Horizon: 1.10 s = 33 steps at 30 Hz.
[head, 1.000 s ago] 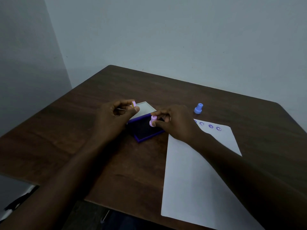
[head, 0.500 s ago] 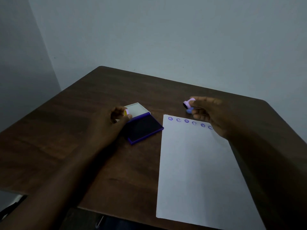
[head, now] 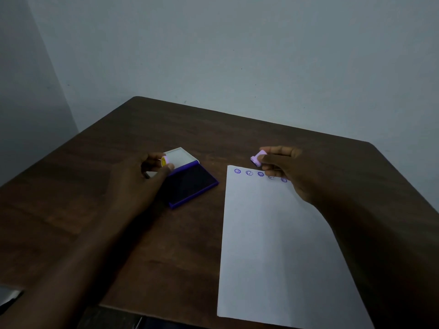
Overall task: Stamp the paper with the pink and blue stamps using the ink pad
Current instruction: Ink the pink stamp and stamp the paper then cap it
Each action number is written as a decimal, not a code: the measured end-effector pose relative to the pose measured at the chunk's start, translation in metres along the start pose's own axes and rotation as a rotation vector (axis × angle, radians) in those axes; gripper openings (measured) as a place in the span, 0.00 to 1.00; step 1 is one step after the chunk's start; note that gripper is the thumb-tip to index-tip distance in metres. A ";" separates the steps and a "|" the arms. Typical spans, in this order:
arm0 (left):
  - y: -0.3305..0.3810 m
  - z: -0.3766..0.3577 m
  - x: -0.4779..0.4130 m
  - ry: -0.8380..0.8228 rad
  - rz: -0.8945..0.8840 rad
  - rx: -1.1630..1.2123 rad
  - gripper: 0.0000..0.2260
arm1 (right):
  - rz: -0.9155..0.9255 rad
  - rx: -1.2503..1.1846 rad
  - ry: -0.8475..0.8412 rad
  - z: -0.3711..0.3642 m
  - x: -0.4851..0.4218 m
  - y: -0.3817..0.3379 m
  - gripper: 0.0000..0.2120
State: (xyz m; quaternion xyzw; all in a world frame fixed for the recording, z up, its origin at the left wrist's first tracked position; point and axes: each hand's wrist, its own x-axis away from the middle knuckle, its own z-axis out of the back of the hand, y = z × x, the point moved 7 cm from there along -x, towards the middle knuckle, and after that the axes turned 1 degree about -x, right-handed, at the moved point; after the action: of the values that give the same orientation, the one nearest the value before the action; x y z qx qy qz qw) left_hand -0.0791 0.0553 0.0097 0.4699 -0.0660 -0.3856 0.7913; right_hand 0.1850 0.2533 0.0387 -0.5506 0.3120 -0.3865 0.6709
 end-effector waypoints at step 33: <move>0.015 0.004 0.009 -0.012 -0.074 0.096 0.12 | 0.204 0.800 0.050 -0.049 0.007 0.003 0.18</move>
State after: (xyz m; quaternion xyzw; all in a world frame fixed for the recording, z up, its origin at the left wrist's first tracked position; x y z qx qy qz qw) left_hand -0.0668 0.0509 0.0211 0.5069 -0.0718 -0.4139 0.7527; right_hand 0.1475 0.2232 0.0258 -0.2031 0.2063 -0.4223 0.8590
